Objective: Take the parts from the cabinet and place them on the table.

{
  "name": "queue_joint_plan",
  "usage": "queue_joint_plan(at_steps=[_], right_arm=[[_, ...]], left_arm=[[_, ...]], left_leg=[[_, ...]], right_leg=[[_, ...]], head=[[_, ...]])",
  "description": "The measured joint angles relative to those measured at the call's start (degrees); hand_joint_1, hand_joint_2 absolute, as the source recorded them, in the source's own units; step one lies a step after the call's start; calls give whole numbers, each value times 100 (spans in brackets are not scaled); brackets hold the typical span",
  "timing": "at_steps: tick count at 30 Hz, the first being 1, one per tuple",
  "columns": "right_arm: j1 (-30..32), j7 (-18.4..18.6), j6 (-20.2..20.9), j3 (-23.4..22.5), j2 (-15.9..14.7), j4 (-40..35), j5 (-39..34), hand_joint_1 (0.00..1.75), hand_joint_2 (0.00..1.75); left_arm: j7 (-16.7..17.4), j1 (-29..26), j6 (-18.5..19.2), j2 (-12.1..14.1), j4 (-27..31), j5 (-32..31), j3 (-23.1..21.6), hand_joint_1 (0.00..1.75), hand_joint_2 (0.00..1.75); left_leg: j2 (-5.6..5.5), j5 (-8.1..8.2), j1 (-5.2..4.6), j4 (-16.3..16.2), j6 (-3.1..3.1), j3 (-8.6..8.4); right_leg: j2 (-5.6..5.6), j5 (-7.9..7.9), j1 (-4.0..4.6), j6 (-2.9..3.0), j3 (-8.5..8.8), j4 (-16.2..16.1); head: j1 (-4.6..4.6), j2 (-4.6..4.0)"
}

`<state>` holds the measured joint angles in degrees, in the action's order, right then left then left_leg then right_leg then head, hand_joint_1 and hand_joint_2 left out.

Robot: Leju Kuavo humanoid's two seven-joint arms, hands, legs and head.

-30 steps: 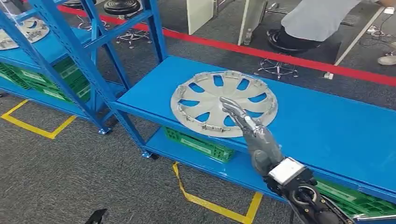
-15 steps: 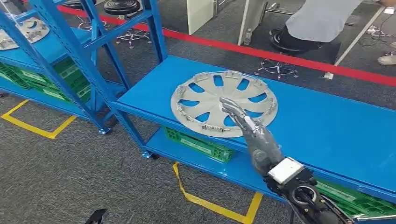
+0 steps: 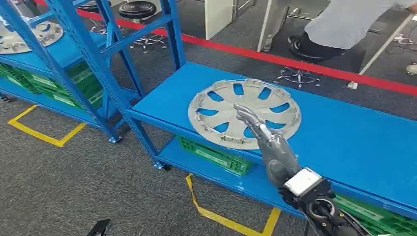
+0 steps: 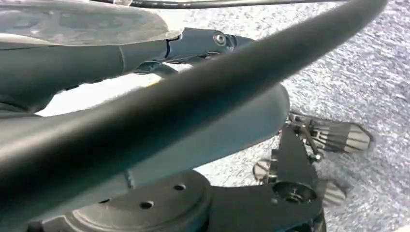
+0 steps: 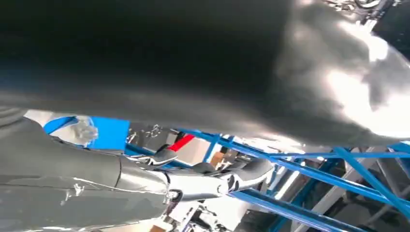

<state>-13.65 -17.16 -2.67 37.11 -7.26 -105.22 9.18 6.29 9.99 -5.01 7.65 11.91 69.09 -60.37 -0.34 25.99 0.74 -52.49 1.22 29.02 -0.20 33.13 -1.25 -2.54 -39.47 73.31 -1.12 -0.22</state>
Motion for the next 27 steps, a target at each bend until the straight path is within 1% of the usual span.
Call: queue_joint_plan(at_steps=[1, 2, 3, 4, 5, 6, 7, 8, 9, 10, 11, 12, 13, 14, 15, 16, 17, 18, 19, 20, 21, 22, 23, 24, 25, 26, 27], right_arm=[[0, 2, 0, -2, 0, 2, 0, 0, 0], [0, 0, 0, -2, 0, 2, 0, 0, 0], [-2, 2, 0, -2, 0, 2, 0, 0, 0], [-2, 0, 0, 0, 0, 2, 0, 0, 0], [-1, 2, 0, 0, 0, 17, 0, 0, 0], [-15, 0, 0, 0, 0, 15, 0, 0, 0], [10, 7, 0, 0, 2, 11, 0, 0, 0], [5, 0, 0, -2, 0, 13, 0, 0, 0], [3, 0, -2, -7, 0, 13, 0, 0, 0], [2, -2, -2, -2, 11, 2, 0, 0, 0], [-8, -4, 0, -4, 11, -4, 0, 0, 0], [-5, -4, 0, -4, 11, -4, 0, 0, 0], [2, -2, 0, -2, 11, -4, 0, 0, 0], [8, -2, 0, -2, 11, -4, 0, 0, 0], [11, -2, 0, -2, 11, -4, 0, 0, 0], [19, -2, -2, -2, 11, -4, 0, 0, 0], [27, -2, -2, -2, 11, -4, 0, 0, 0], [27, 0, -2, -2, 11, -4, 0, 0, 0], [25, -2, -2, -2, 11, -7, 0, 0, 0], [29, 0, -2, -4, 11, -7, 0, 0, 0], [35, 7, -2, 0, 11, 2, 0, 0, 0], [41, 8, -4, 0, 11, -2, 0, 0, 0], [49, 13, -2, 0, 11, -11, 2, 0, 0], [47, -2, -2, -4, 11, -31, 6, 0, 0], [32, 7, -4, -4, 11, -48, 9, 0, 0], [32, 0, -4, -7, 11, -55, 11, 0, 0], [9, -4, -4, -7, 11, -57, 20, 0, 0]], left_arm=[[0, -13, 0, -2, 0, 0, 0, 0, 0], [0, -20, 2, -7, 0, 0, 0, 0, 0], [0, -21, 2, -13, 2, 0, 0, 0, 0], [0, -19, 2, -17, 0, 0, 0, 0, 0], [-2, -4, 2, 0, -2, 0, 0, 0, 0], [-2, 9, 2, -2, -2, 0, 0, 0, 0], [0, 14, 2, -9, -2, -2, 0, 0, 0], [-2, -1, 2, -13, -2, 2, -2, 0, 0], [-2, -1, 2, -15, -2, 0, -2, 0, 0], [-4, 9, 2, -22, -2, 7, -2, 0, 0], [-7, 17, 2, -22, -2, 7, -2, 0, 0], [-7, 25, 2, -24, -2, 7, -2, 0, 0], [-9, 18, 2, -28, -2, 7, -4, 0, 0], [-11, 4, 2, -28, -2, 7, -4, 0, 0], [-11, -17, 2, -33, -2, 7, -4, 0, 0], [-11, -34, 2, -35, -2, 9, -4, 0, 0], [-11, -46, 0, -35, -2, 9, -7, 0, 0], [-11, -46, 0, -33, -2, 7, -7, 0, 0], [-15, -45, 0, -31, -2, 7, -4, 0, 0], [-18, -51, 0, -22, -4, 7, -7, 0, 0], [-18, -71, -4, -13, -7, 7, -9, 0, 0], [-17, -61, -4, -20, -7, 9, -11, 0, 0], [-17, -64, -4, -24, -9, 9, -13, 0, 0], [-20, -56, -7, -20, -9, 7, -15, 0, 0], [-20, -34, -7, -26, -7, 9, -15, 0, 0], [-20, -31, -7, -24, -7, 9, -15, 0, 0], [-22, -21, -7, -20, -9, 9, -17, 0, 0]], left_leg=[[-11, 37, 16, -4, -28, -51], [-20, 76, 35, -6, -60, -106], [-30, 123, 58, -8, -99, -179], [-31, 183, 73, -10, -152, -246], [-45, 197, 71, -17, -194, -259], [-44, 224, 64, -33, -244, -217], [-39, 244, 50, -18, -285, -226], [-39, 243, 50, -34, -318, -275], [-32, 257, 68, -38, -342, -298], [-17, 247, 79, -224, -360, -231], [-9, 253, 78, -586, -362, -21], [-8, 360, 78, -1088, -364, 302], [-8, 524, 69, -1565, -366, 645], [-8, 692, 56, -1920, -366, 940], [-8, 774, 51, -2092, -350, 1163], [-8, 731, 36, -2012, -325, 1247], [-9, 528, 11, -1684, -276, 1219], [-9, 234, -18, -1249, -219, 1119], [-8, -127, -55, -802, -143, 1005], [-2, -590, -106, -394, -45, 920], [-14, -430, -145, -424, -36, 938], [-23, -370, -150, -393, -29, 844], [-31, -399, -140, -358, -47, 790], [-21, -333, -126, -338, -38, 704], [-31, -316, -102, -301, -14, 567], [-17, -268, -94, -255, -1, 469], [-17, -223, -85, -248, 31, 401]], right_leg=[[0, -174, -10, -12, 40, -178], [0, -438, -19, -23, 188, -570], [-1, -758, -35, -26, 418, -1093], [4, -1031, -60, -39, 621, -1642], [39, -808, -13, -38, 622, -1662], [12, -712, 17, 79, 681, -1772], [17, -829, 8, 163, 701, -1752], [5, -751, 23, 224, 688, -1758], [22, -774, 21, 260, 737, -1756], [29, -754, 15, 295, 822, -1787], [20, -727, 17, 334, 872, -1800], [13, -691, 28, 372, 914, -1819], [10, -646, 44, 390, 965, -1833], [9, -597, 63, 406, 1017, -1840], [17, -539, 81, 418, 1080, -1842], [29, -480, 98, 427, 1159, -1844], [40, -409, 116, 431, 1261, -1846], [42, -340, 138, 431, 1357, -1850], [40, -275, 149, 430, 1446, -1856], [37, -212, 143, 429, 1411, -1881], [68, -145, 183, 391, 1590, -1854], [63, -65, 177, 352, 1544, -1868], [70, -78, 180, 332, 1729, -1794], [66, -144, 179, 295, 1707, -1700], [64, -160, 194, 256, 1693, -1572], [58, -110, 169, 227, 1631, -1383], [54, -33, 167, 200, 1452, -1044]], head=[[-15, 0], [-33, 0], [-50, 0], [-78, 0], [-112, 0], [-162, 0], [-122, 0], [-76, 0], [-85, 0], [-39, 0], [13, 0], [72, 0], [120, 0], [142, 0], [171, 0], [190, 0], [216, 0], [256, 0], [287, 0], [304, 0], [262, 0], [293, 0], [289, 0], [269, 0], [271, 0], [267, 0], [229, 0]])
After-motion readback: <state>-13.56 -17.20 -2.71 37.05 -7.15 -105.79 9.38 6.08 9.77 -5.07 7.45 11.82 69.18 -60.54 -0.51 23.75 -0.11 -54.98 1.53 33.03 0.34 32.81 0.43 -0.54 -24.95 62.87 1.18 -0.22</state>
